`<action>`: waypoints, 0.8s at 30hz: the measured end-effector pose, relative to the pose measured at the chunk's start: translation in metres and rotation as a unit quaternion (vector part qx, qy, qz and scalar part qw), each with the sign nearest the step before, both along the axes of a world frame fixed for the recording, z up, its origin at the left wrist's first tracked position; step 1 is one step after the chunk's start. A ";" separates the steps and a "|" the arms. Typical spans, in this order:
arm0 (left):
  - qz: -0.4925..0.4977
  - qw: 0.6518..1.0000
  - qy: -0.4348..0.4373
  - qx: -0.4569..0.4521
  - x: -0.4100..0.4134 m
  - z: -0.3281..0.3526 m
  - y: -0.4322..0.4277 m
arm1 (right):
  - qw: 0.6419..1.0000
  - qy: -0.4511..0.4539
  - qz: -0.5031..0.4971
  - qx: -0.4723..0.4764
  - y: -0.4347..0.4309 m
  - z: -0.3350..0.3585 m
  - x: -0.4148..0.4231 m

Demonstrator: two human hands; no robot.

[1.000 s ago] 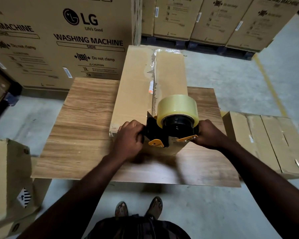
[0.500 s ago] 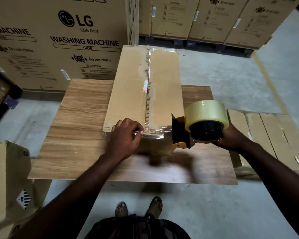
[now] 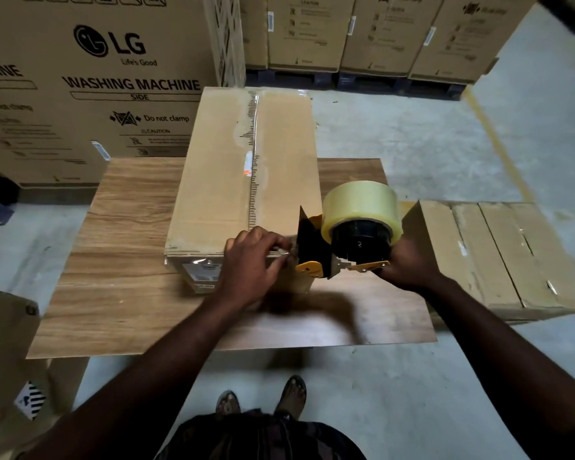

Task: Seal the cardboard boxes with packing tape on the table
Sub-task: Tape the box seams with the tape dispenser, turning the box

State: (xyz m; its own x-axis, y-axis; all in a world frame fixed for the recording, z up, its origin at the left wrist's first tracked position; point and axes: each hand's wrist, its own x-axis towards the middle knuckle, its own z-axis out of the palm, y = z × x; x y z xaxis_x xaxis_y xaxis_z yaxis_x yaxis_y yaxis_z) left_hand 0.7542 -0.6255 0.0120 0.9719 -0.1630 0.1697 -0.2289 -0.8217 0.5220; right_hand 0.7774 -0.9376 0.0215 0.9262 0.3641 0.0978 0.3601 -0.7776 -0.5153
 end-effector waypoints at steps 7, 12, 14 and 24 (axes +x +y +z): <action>0.015 1.000 -0.012 -0.024 0.001 -0.005 0.000 | 0.999 0.026 -0.020 0.031 -0.041 0.023 -0.005; 0.016 0.999 -0.009 -0.032 0.002 -0.004 -0.001 | 0.997 0.059 -0.014 0.054 -0.058 0.028 -0.008; 0.016 0.999 -0.010 -0.035 0.002 -0.004 -0.001 | 0.996 0.071 -0.017 0.053 -0.059 0.022 -0.006; 0.024 0.999 -0.010 -0.030 0.003 -0.005 -0.002 | 0.992 0.115 0.017 -0.058 -0.052 -0.031 0.017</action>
State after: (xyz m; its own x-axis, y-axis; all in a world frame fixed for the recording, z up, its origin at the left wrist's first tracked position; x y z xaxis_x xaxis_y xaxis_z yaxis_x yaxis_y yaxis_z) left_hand 0.7572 -0.6272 0.0068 0.9747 -0.1044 0.1979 -0.2005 -0.7996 0.5661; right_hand 0.7947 -0.9892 -0.0092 0.9064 0.3916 -0.1585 0.2703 -0.8259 -0.4948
